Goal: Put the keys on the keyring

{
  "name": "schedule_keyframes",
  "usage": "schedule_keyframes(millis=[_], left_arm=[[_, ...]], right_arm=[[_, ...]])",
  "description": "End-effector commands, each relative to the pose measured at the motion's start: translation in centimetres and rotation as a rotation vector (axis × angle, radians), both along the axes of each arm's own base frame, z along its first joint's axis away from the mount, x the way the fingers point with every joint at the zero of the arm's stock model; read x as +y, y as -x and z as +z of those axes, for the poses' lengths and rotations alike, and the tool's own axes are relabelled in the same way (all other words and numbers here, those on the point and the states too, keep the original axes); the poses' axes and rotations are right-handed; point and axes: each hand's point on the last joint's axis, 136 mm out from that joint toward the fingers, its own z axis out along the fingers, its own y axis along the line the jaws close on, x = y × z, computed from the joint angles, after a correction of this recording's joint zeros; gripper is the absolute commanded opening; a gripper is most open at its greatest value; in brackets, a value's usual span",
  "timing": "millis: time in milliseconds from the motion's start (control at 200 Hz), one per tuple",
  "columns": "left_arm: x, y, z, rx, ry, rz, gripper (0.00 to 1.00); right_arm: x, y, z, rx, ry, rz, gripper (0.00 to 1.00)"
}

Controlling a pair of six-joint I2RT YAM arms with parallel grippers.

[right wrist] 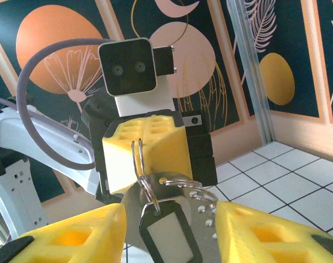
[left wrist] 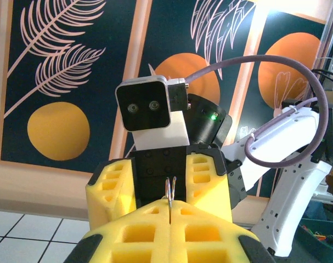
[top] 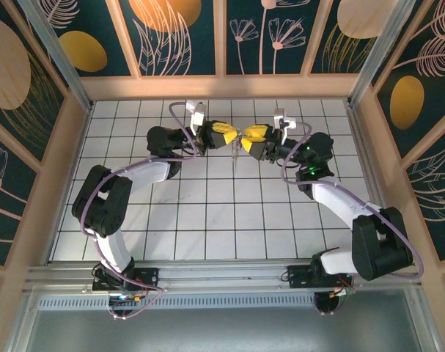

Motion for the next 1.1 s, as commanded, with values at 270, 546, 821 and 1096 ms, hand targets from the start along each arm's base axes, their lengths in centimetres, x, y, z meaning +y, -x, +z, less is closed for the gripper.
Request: schedule_keyframes(millis=[270, 546, 821, 1096], left_arm=[[0.3, 0.1, 0.9, -0.048, 0.037, -0.004, 0.0], [0.3, -0.1, 1.0, -0.045, 0.045, 0.005, 0.0], [0.3, -0.1, 1.3, -0.048, 0.054, 0.011, 0.0], [0.3, -0.2, 1.4, -0.045, 0.057, 0.012, 0.0]], right_arm=[[1.1, 0.7, 1.8, -0.084, -0.011, 0.061, 0.32], [1.2, 0.7, 1.0, -0.069, 0.006, 0.061, 0.11], [1.2, 0.9, -0.1, -0.045, 0.023, 0.062, 0.02], [2.6, 1.1, -0.6, -0.041, 0.058, 0.115, 0.0]])
